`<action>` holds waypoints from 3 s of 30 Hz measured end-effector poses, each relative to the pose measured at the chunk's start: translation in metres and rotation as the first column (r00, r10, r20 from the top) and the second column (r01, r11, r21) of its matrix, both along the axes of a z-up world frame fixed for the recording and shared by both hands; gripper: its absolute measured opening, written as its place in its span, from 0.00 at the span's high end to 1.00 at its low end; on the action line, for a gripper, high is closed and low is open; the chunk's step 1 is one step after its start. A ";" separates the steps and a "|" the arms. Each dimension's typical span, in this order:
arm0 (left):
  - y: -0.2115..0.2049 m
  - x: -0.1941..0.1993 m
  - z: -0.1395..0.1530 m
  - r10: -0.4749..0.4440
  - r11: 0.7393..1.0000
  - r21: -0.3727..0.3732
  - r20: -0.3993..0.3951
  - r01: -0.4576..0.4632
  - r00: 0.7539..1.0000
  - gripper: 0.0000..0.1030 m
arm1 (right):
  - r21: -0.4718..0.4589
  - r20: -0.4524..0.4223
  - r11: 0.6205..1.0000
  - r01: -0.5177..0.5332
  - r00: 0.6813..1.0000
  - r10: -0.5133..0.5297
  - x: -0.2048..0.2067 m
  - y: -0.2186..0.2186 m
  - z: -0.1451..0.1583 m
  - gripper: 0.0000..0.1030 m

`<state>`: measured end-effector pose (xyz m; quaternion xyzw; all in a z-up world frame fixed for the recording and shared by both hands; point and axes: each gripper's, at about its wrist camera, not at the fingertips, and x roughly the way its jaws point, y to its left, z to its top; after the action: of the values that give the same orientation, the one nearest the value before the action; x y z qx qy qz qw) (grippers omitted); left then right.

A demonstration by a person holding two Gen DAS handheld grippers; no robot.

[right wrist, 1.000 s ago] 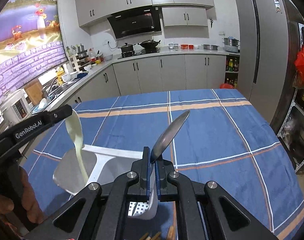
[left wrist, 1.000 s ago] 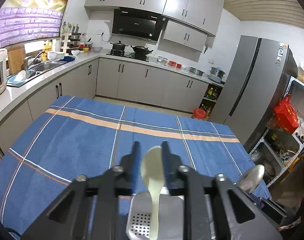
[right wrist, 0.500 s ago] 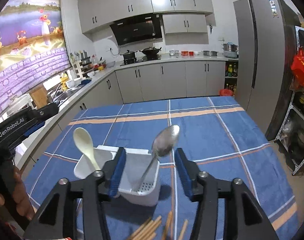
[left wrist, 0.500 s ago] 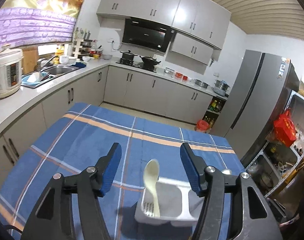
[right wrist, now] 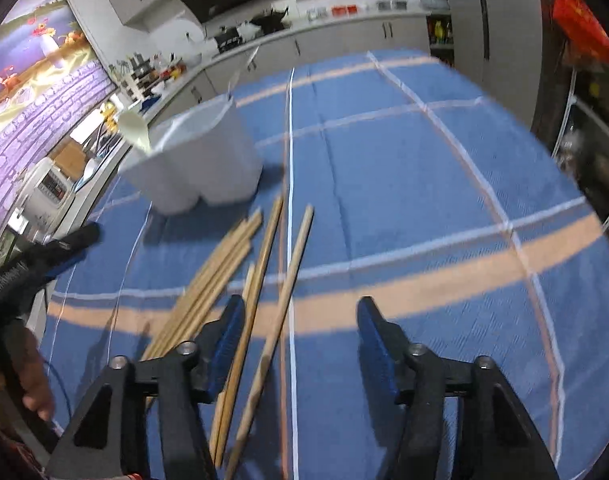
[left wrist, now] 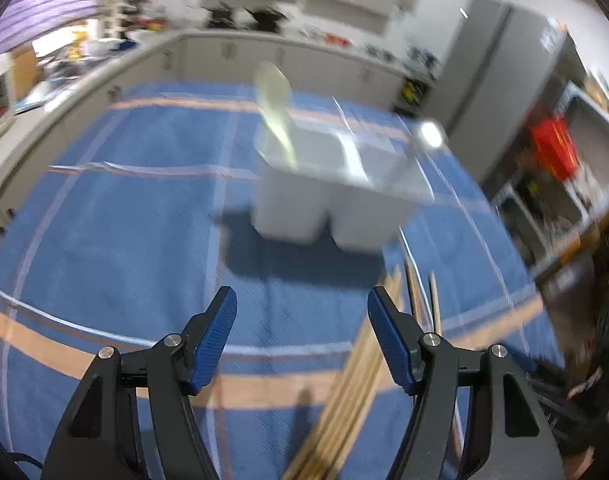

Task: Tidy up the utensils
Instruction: 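Move both open tools back down to the chopstick pile, then grasp one wooden chopstick with the left tool while the right tool grasps another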

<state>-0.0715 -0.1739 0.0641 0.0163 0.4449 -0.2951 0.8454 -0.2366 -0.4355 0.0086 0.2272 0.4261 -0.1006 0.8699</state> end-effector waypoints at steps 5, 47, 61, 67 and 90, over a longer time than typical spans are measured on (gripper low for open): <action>-0.016 -0.004 -0.038 -0.114 0.991 0.059 -0.069 0.118 0.991 0.42 | 0.013 -0.041 0.998 -0.058 0.997 0.059 -0.005 0.012 -0.014 0.51; -0.015 -0.027 -0.040 -0.261 0.962 0.051 -0.109 0.268 0.959 0.85 | -0.247 -0.237 0.968 -0.051 0.972 -0.009 -0.032 -0.003 -0.023 0.92; -0.003 -0.022 -0.058 -0.152 0.976 0.130 -0.159 0.173 0.976 1.00 | -0.253 -0.210 0.966 -0.051 0.978 -0.004 -0.040 -0.004 -0.023 0.92; -0.007 -0.049 -0.041 -0.218 0.972 0.071 -0.099 0.225 0.971 0.74 | -0.250 -0.204 0.965 -0.074 0.979 0.022 -0.041 -0.005 -0.023 0.91; 0.023 -0.058 -0.059 0.037 0.994 0.112 -0.212 -0.013 0.977 0.94 | -0.127 -0.132 0.990 -0.064 0.990 0.047 -0.065 -0.032 -0.023 0.91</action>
<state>-0.1298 -0.1512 0.0056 0.0252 0.5490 -0.2595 0.7941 -0.3013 -0.4676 -0.0148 0.1507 0.4798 -0.1186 0.8562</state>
